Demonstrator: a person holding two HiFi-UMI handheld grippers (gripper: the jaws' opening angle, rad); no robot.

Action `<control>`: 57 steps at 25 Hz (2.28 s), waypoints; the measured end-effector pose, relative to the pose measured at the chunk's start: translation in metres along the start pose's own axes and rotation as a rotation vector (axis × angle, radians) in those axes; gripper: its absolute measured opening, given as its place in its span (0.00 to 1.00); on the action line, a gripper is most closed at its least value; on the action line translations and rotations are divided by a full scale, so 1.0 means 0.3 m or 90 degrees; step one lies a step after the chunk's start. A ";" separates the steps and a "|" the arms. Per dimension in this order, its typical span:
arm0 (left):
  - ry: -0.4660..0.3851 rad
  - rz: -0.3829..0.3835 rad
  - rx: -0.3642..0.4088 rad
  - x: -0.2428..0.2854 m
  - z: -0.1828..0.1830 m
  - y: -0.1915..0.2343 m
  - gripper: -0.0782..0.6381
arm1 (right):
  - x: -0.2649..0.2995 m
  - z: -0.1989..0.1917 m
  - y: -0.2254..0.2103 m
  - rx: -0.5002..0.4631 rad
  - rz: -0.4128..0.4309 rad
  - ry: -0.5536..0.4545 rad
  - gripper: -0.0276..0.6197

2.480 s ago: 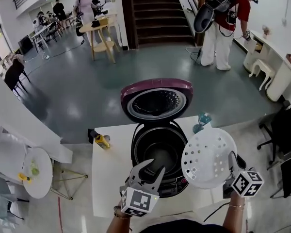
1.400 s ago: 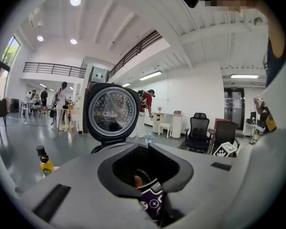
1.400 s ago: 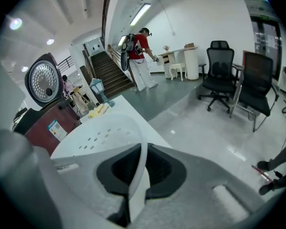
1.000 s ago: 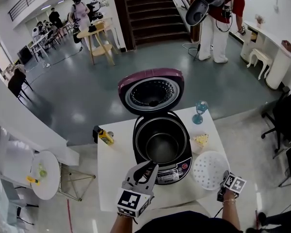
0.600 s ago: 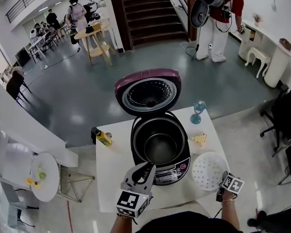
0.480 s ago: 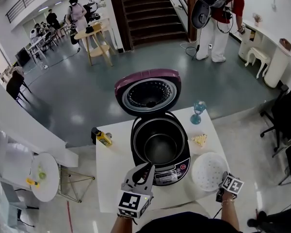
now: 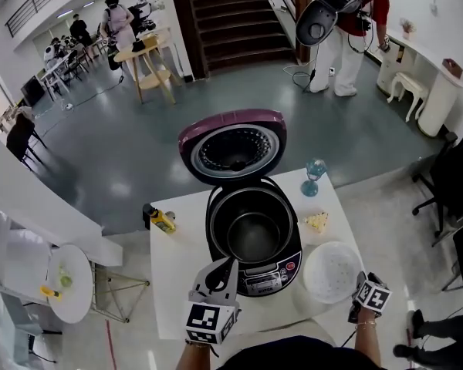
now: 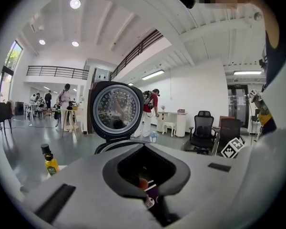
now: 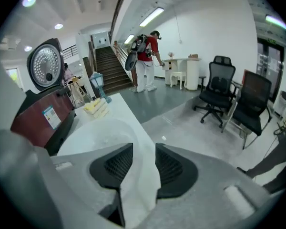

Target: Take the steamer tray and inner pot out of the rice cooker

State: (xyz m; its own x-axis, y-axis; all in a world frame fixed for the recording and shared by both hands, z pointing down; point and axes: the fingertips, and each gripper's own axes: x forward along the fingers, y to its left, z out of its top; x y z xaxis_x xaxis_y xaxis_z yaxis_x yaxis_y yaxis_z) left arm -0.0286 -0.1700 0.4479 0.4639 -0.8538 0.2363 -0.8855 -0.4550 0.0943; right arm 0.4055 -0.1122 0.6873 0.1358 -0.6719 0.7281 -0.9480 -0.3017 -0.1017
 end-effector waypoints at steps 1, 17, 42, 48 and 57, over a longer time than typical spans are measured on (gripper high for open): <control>0.002 0.011 0.001 0.006 -0.002 0.015 0.11 | -0.017 0.055 0.038 -0.027 0.011 -0.023 0.26; 0.253 0.104 0.049 0.227 -0.174 0.365 0.41 | -0.085 0.525 1.210 -0.464 0.382 -0.076 0.54; 0.469 0.095 0.055 0.451 -0.378 0.525 0.55 | 0.244 0.469 1.310 -0.739 0.185 0.100 0.40; 0.471 0.129 0.078 0.450 -0.369 0.540 0.44 | 0.192 0.508 1.328 -0.723 0.200 0.046 0.34; 0.426 0.125 0.060 0.418 -0.269 0.528 0.39 | 0.041 0.579 1.372 -0.677 0.258 -0.040 0.13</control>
State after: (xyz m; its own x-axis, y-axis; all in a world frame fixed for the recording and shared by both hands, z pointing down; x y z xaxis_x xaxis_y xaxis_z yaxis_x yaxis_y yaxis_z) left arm -0.1130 -0.3287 0.5705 0.1529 -0.5973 0.7873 -0.9308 -0.3548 -0.0885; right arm 0.0669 -0.3620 0.5367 -0.2498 -0.6313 0.7342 -0.6852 0.6510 0.3266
